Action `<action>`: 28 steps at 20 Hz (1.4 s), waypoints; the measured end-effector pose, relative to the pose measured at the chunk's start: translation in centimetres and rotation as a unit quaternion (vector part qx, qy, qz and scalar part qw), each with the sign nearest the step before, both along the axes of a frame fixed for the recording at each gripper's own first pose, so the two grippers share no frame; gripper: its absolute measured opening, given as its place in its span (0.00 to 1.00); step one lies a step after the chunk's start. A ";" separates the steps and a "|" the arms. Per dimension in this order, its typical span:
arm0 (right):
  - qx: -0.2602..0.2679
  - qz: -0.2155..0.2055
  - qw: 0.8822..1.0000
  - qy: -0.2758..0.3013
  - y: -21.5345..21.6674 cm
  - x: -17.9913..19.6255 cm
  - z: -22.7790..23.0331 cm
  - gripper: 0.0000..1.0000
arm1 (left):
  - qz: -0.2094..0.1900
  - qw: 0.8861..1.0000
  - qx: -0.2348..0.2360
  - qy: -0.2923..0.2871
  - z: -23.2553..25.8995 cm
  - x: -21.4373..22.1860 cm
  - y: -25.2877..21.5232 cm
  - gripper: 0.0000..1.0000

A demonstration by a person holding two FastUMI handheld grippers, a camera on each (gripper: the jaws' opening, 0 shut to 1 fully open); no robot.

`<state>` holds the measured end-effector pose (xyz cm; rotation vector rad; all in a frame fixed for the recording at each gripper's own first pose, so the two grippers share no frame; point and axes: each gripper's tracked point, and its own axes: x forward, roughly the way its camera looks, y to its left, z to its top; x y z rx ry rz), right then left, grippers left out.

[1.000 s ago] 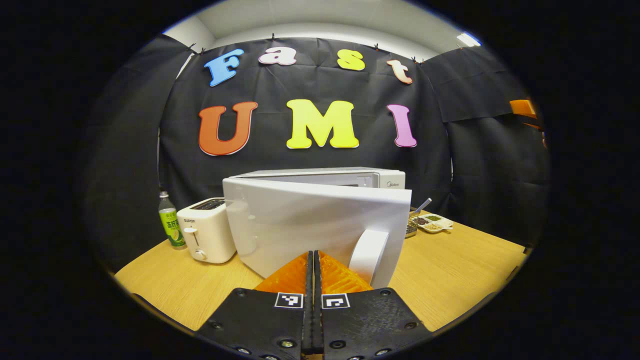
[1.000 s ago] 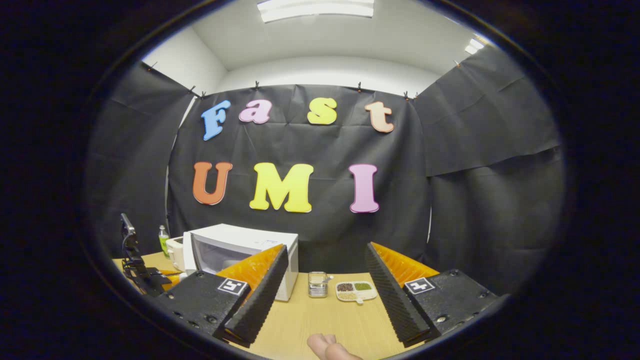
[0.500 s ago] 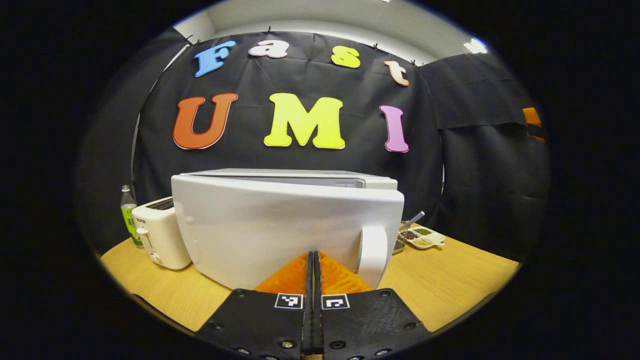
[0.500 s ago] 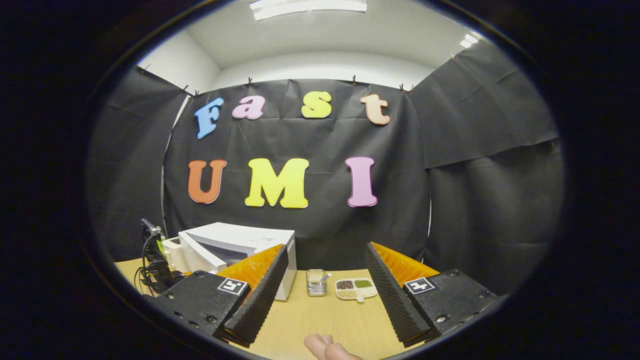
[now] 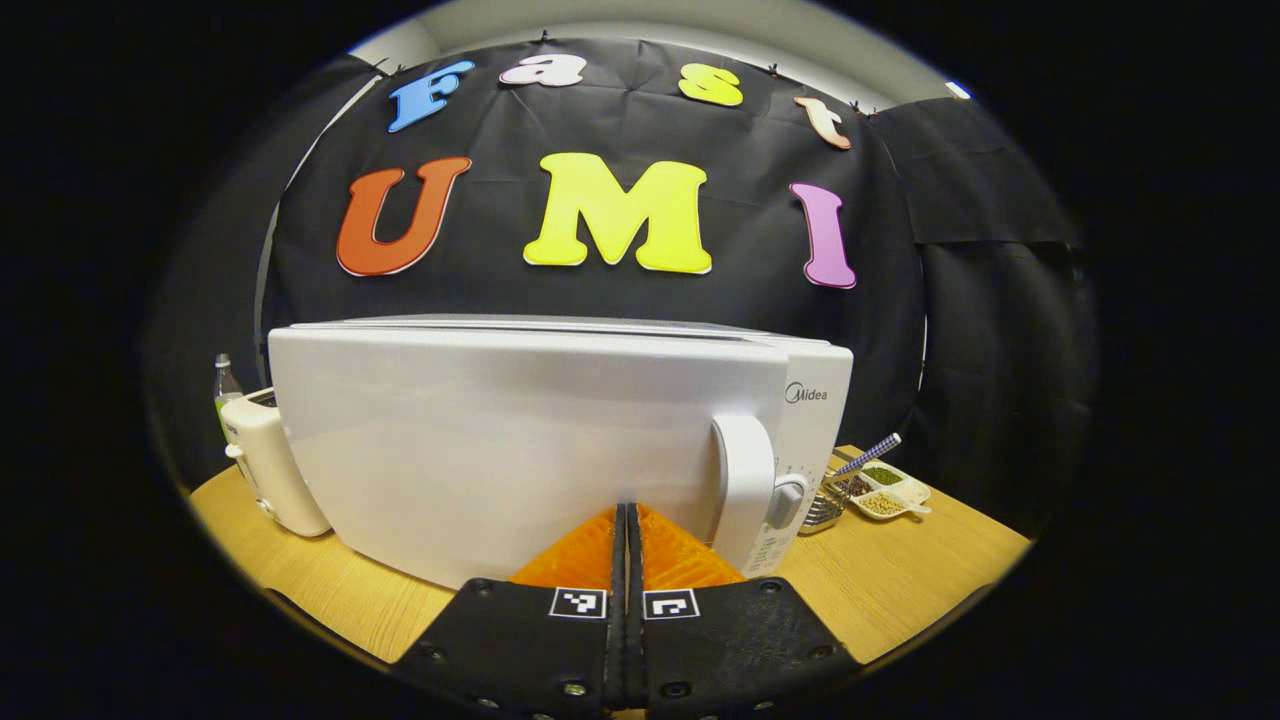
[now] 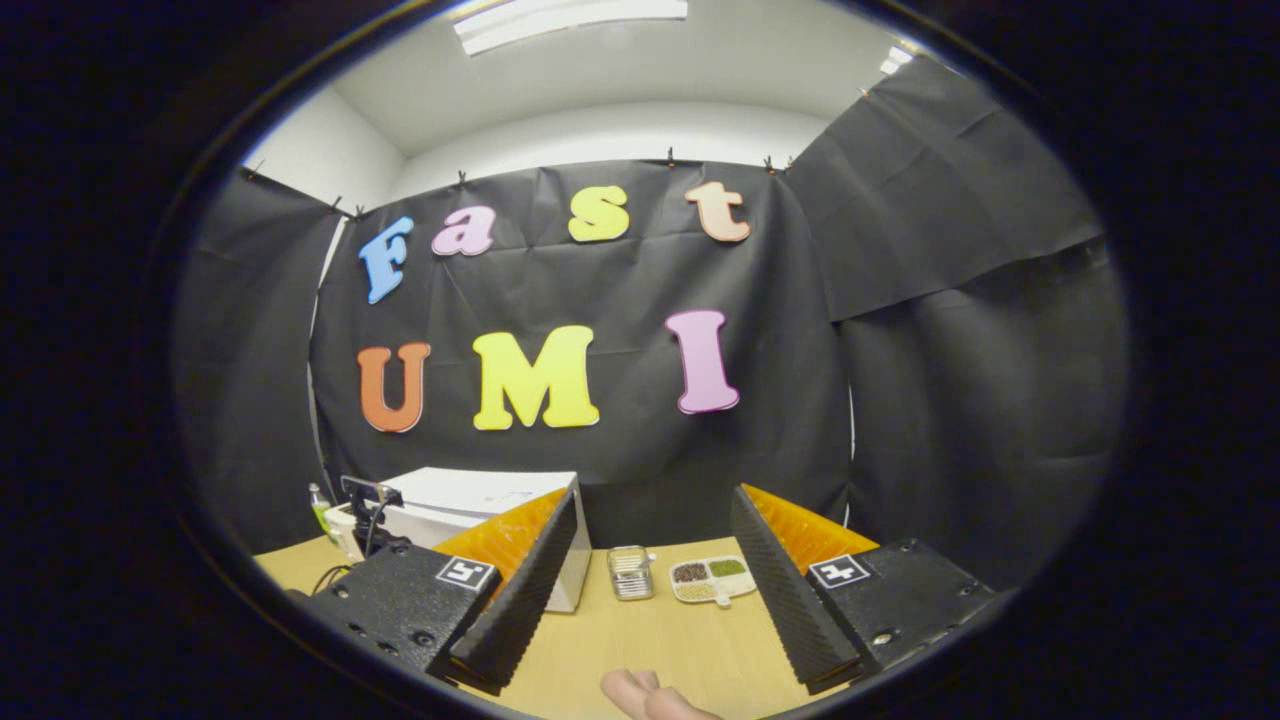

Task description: Open the microwave oven with the left hand, put the food in, and close the microwave oven.

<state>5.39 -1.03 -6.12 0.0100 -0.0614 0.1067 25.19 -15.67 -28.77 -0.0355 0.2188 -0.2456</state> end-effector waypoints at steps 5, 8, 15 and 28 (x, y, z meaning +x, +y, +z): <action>-0.014 0.010 1.000 0.001 0.3 -1.8 0.3 0.99 | 0.002 1.000 -0.027 0.006 -0.1 1.5 -0.2 0.00; -0.018 -0.002 1.000 -0.007 -0.5 -3.0 0.9 0.99 | -0.001 0.999 -0.039 0.021 -0.2 1.6 -0.4 0.00; -0.011 0.005 1.000 0.007 0.1 -5.9 0.9 0.92 | -0.008 0.998 -0.027 0.054 -0.5 -1.3 1.1 0.00; 0.038 0.016 0.999 0.034 0.9 -10.3 -0.5 0.91 | 0.028 0.999 -0.007 -0.025 12.7 -15.5 7.8 0.00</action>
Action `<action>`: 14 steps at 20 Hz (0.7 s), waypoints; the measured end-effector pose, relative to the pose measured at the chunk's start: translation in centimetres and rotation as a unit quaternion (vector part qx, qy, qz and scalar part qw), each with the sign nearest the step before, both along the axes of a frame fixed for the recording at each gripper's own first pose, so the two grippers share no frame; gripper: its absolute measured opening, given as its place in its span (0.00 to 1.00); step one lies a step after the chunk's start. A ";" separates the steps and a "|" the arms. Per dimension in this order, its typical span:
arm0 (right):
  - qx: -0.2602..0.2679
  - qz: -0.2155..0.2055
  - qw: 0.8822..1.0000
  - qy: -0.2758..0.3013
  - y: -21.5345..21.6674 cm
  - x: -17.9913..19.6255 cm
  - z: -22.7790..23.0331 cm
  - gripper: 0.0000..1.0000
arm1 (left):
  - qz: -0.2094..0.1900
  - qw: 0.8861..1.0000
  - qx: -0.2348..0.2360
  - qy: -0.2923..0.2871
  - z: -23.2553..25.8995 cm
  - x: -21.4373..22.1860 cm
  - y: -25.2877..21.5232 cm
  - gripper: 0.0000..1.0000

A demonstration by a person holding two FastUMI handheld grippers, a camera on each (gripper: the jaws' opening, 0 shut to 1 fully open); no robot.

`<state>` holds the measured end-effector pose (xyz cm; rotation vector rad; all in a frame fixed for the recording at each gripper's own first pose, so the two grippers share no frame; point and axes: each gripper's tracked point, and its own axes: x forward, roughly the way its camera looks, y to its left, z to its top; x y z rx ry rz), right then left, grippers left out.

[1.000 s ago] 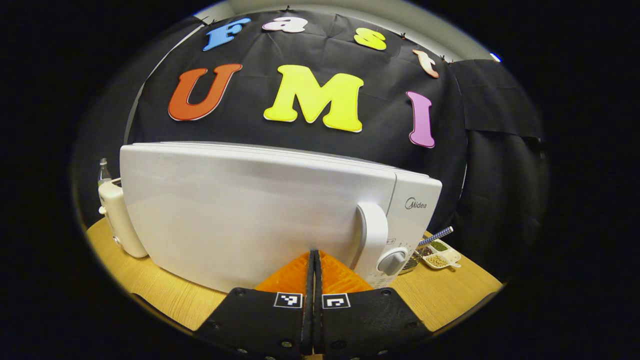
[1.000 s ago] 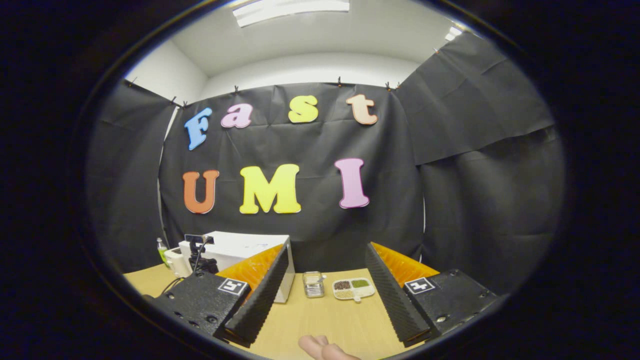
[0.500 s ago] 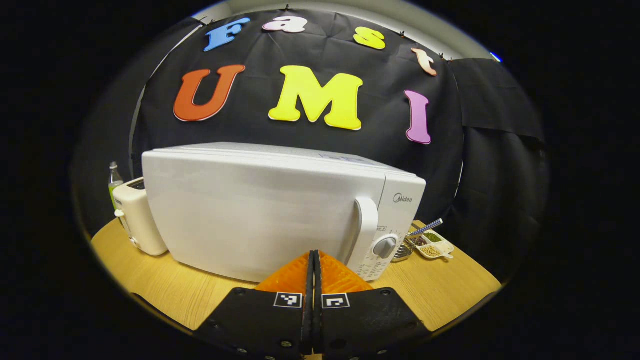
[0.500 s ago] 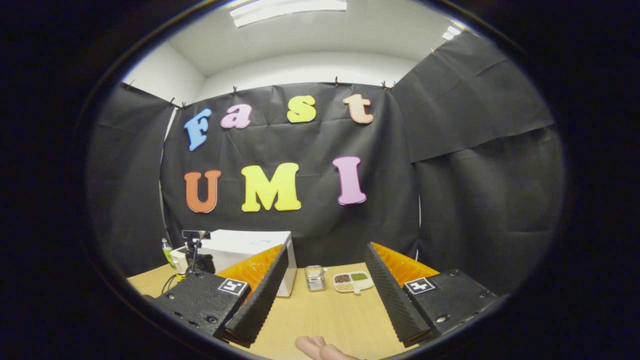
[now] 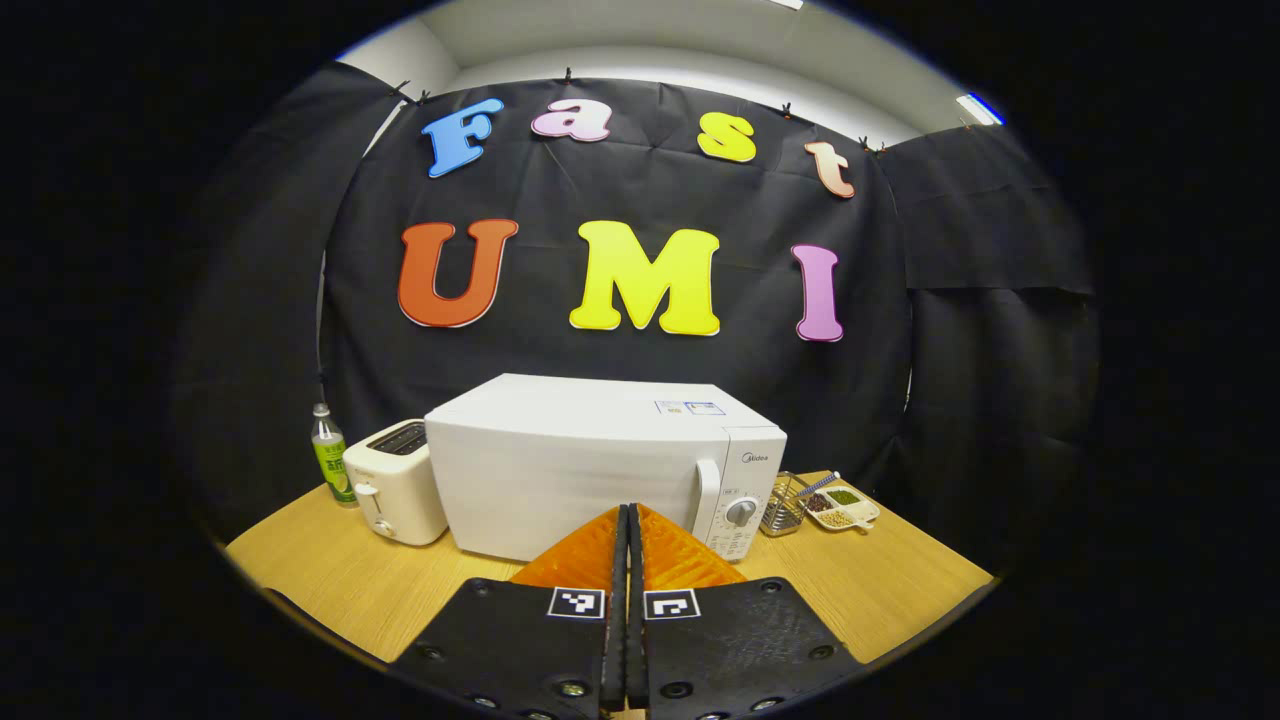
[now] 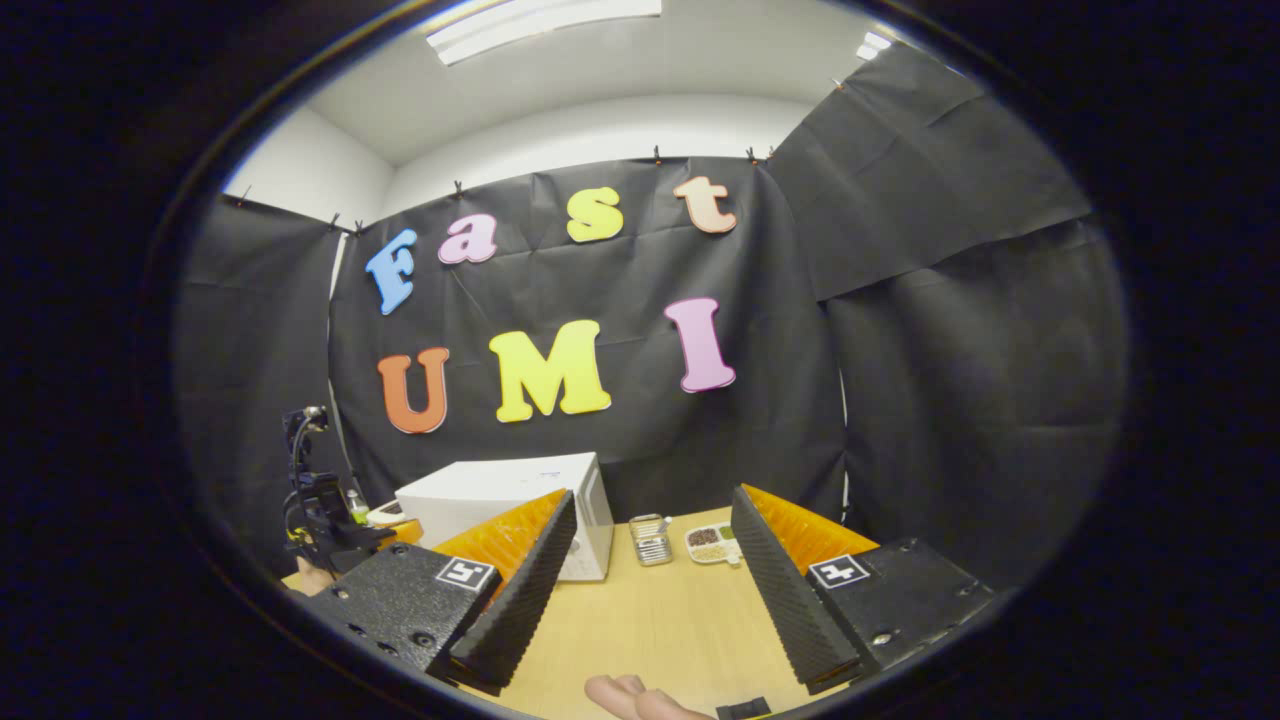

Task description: Open the microwave oven with the left hand, put the food in, and close the microwave oven.

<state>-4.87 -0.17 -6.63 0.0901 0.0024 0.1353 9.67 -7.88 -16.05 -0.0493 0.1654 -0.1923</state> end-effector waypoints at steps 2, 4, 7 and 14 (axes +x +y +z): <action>-0.001 -0.006 1.000 -0.001 -0.3 -0.8 -0.1 0.91 | 0.014 1.000 -0.001 -0.005 1.7 -3.0 1.0 0.31; -0.004 -0.011 1.000 -0.003 -0.2 -1.9 -0.2 0.91 | 0.026 0.999 0.009 -0.025 3.7 -5.9 2.0 0.64; -0.009 -0.009 1.000 -0.004 0.2 -3.9 -0.3 0.91 | 0.046 0.998 0.034 -0.039 5.6 -9.6 3.2 0.81; -0.014 -0.001 0.999 -0.044 1.2 -7.2 1.4 0.99 | 0.065 0.994 0.036 -0.079 9.7 -17.3 5.0 0.95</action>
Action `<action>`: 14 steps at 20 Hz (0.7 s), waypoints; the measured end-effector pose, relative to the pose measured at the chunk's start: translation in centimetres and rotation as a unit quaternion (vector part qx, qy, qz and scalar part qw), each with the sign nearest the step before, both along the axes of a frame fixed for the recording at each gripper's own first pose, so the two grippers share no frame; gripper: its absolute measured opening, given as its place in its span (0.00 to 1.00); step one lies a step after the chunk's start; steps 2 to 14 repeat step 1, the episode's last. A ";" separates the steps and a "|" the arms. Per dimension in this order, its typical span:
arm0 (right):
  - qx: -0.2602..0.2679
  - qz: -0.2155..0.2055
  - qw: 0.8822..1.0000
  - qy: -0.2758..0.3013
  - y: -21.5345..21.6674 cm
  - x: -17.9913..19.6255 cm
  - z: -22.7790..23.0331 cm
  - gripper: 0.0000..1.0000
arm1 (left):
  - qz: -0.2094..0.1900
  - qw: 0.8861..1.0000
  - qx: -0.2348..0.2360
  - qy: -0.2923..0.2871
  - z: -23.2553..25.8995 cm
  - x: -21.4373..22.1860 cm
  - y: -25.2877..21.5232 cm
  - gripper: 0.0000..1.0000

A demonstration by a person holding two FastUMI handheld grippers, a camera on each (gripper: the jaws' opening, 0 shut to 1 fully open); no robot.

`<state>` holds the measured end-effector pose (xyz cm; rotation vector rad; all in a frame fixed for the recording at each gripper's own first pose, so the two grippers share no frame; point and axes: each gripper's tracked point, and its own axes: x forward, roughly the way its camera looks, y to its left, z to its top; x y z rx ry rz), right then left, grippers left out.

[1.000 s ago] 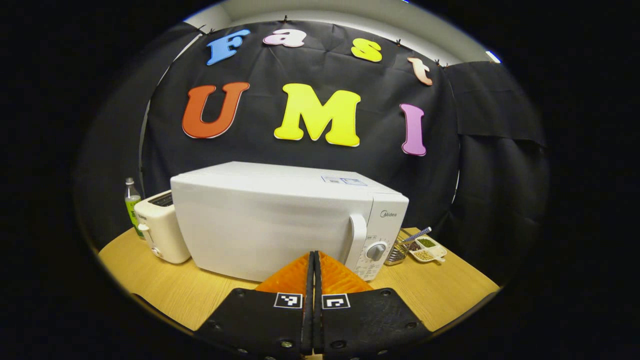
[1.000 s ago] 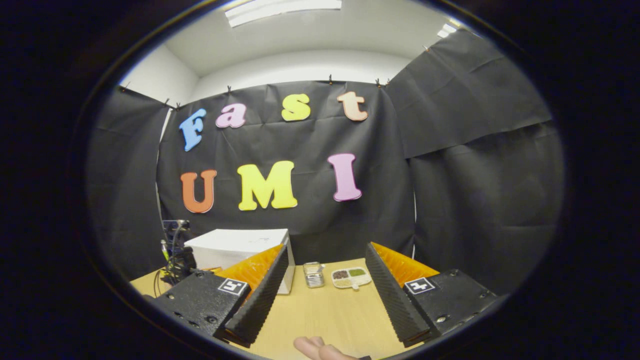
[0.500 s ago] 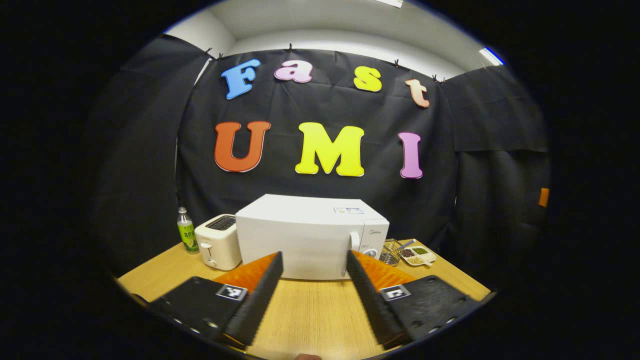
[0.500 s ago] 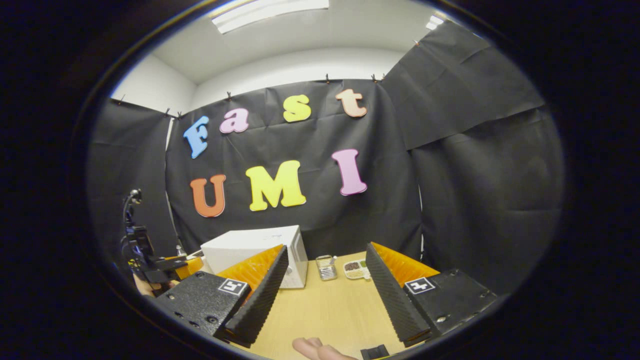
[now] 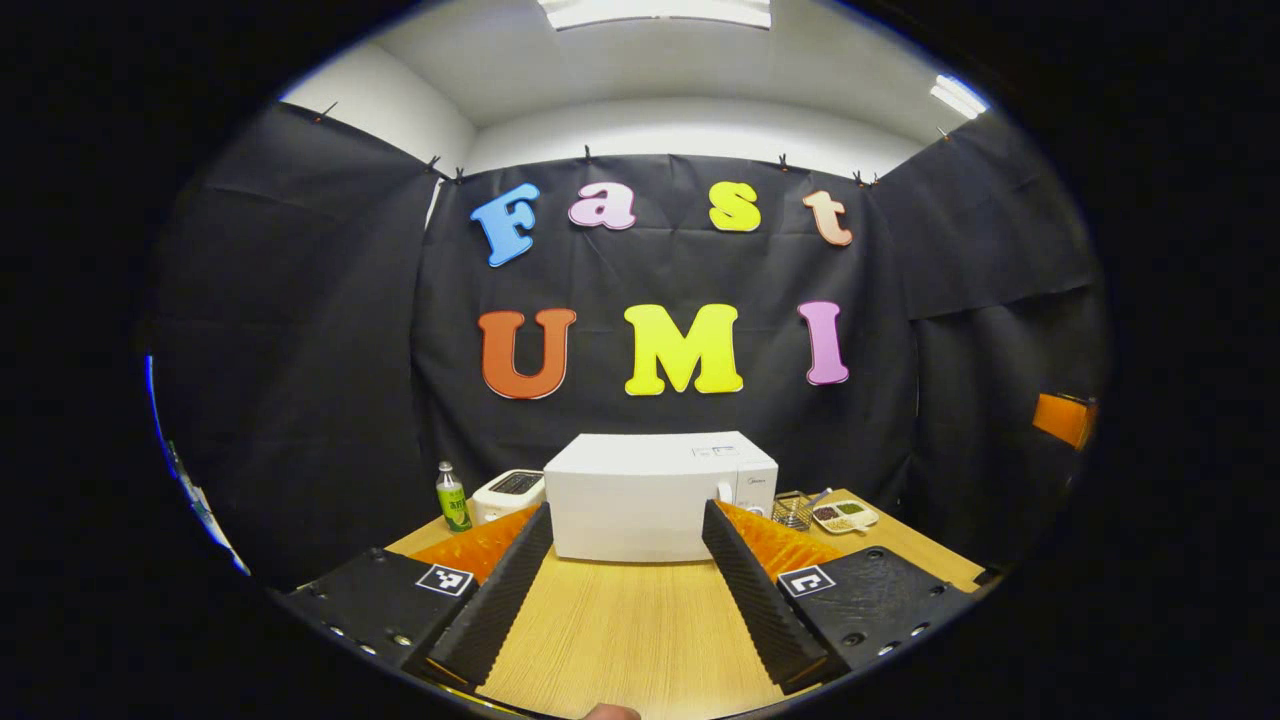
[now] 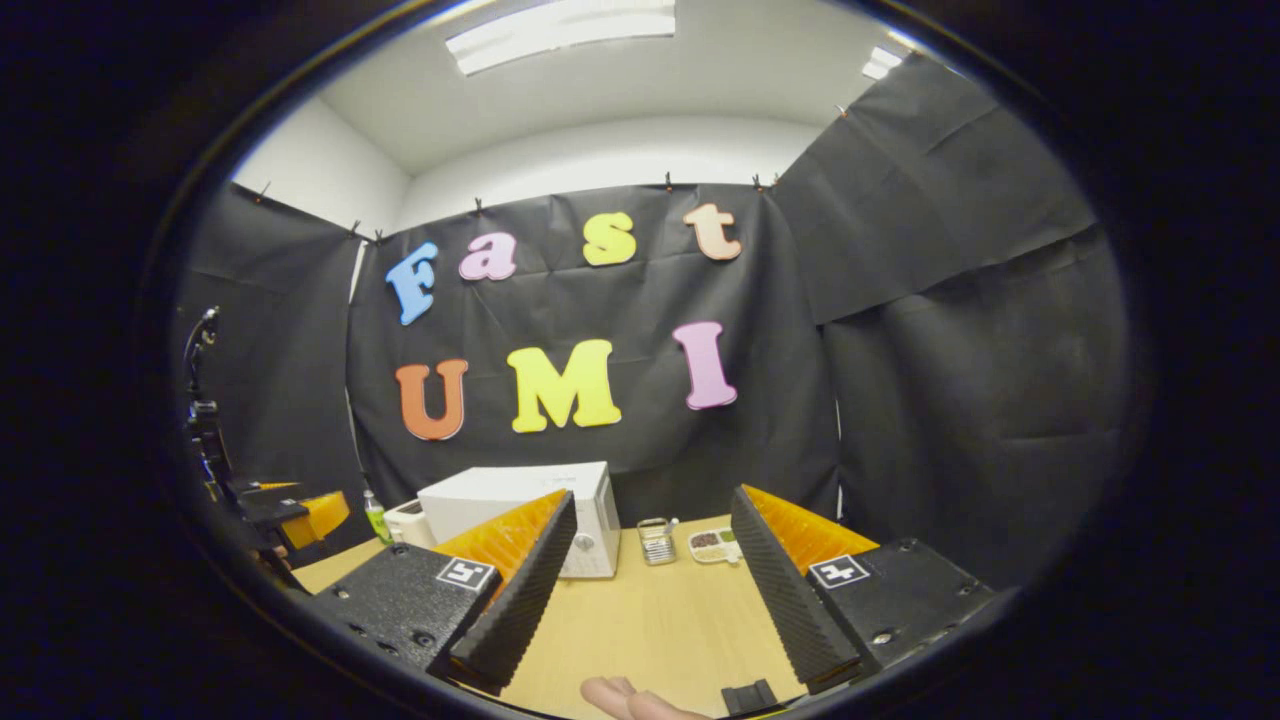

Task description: Open the microwave oven with the left hand, put the food in, and close the microwave oven.

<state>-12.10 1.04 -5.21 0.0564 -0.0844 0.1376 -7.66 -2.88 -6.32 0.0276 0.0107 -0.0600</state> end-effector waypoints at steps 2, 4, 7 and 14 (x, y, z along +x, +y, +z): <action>0.000 0.005 1.000 -0.002 0.3 -0.2 -0.1 0.99 | -0.003 1.000 0.000 -0.003 0.3 -0.7 -0.1 0.95; 0.000 0.005 1.000 -0.002 0.3 -0.2 -0.1 0.99 | -0.003 1.000 0.000 -0.003 0.3 -0.7 -0.1 0.95; 0.000 0.005 1.000 -0.002 0.3 -0.2 -0.1 0.99 | -0.003 1.000 0.000 -0.003 0.3 -0.7 -0.1 0.95; 0.000 0.005 1.000 -0.002 0.3 -0.2 -0.1 0.99 | -0.003 1.000 0.000 -0.003 0.3 -0.7 -0.1 0.95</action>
